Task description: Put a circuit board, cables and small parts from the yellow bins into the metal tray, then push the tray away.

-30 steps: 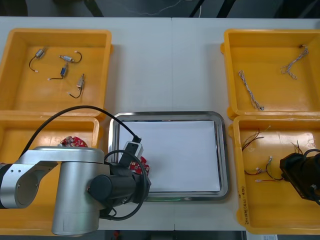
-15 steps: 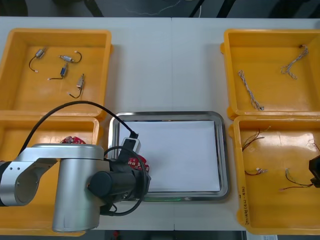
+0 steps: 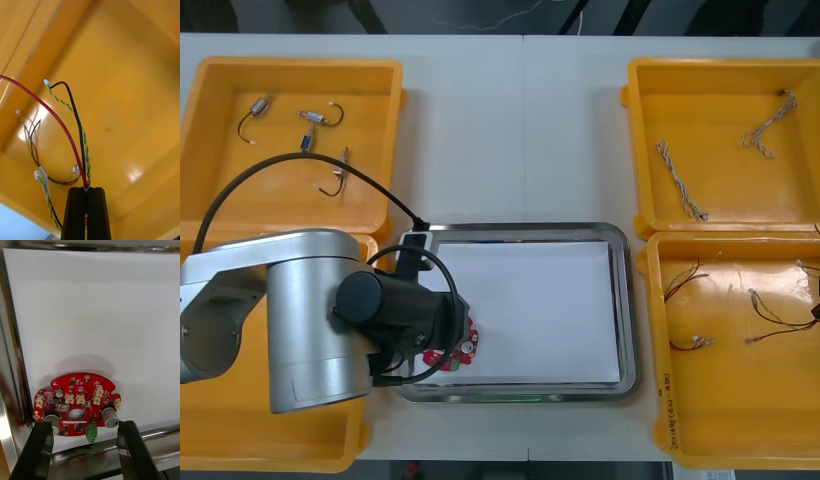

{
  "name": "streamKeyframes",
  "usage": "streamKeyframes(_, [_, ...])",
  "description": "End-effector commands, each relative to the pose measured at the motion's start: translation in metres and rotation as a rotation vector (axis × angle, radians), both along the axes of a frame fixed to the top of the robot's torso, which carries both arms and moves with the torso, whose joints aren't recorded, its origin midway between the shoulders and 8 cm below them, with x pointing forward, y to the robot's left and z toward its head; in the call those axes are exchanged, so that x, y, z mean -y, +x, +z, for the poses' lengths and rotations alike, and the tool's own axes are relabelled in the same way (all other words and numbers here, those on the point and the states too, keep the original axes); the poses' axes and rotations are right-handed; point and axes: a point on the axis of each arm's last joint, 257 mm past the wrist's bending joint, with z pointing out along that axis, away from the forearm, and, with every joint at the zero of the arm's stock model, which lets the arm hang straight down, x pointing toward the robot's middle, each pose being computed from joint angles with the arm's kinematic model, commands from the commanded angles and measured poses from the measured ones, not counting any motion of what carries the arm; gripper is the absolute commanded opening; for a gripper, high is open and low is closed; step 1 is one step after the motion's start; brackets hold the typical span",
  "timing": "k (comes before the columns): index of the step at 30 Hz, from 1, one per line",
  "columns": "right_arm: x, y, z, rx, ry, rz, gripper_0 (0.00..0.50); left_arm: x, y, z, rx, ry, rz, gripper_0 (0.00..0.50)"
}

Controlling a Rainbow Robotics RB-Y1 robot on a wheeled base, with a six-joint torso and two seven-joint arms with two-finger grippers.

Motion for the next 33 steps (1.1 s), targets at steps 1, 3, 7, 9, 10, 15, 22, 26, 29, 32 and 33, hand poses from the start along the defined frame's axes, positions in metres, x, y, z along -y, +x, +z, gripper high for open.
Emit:
streamKeyframes(1, [0.002,0.005,0.038,0.057,-0.098,0.116,0.0,-0.027,0.0,0.015,0.002,0.024,0.03,0.5])
streamKeyframes(3, [-0.002,0.005,0.042,0.058,-0.114,0.157,0.0,-0.036,0.002,0.02,-0.001,0.045,0.039,0.5])
streamKeyframes(7, [-0.014,0.004,0.054,0.063,-0.15,0.26,0.0,-0.056,0.007,0.033,-0.018,0.057,0.071,0.5])
streamKeyframes(9, [-0.019,0.004,0.059,0.062,-0.158,0.304,0.0,-0.065,0.009,0.039,-0.021,0.067,0.082,0.5])
streamKeyframes(10, [-0.022,0.004,0.062,0.061,-0.167,0.332,0.0,-0.072,0.011,0.044,-0.024,0.071,0.091,0.5])
streamKeyframes(15, [-0.031,0.003,0.072,0.046,-0.217,0.439,0.0,-0.099,0.015,0.064,-0.037,0.102,0.12,0.5])
streamKeyframes(22, [-0.039,0.009,0.087,0.043,-0.36,0.648,0.0,-0.135,0.021,0.092,-0.045,0.134,0.14,0.5])
streamKeyframes(26, [-0.047,0.014,0.094,0.039,-0.429,0.756,0.0,-0.154,0.025,0.104,-0.06,0.149,0.147,0.5])
streamKeyframes(29, [-0.061,0.018,0.097,0.042,-0.458,0.85,0.0,-0.168,0.029,0.112,-0.067,0.158,0.145,0.5])
streamKeyframes(32, [-0.075,0.02,0.094,0.042,-0.489,0.945,0.0,-0.18,0.033,0.117,-0.073,0.172,0.138,0.5])
streamKeyframes(33, [-0.077,0.02,0.094,0.041,-0.497,0.964,0.0,-0.182,0.034,0.118,-0.073,0.174,0.136,0.5])
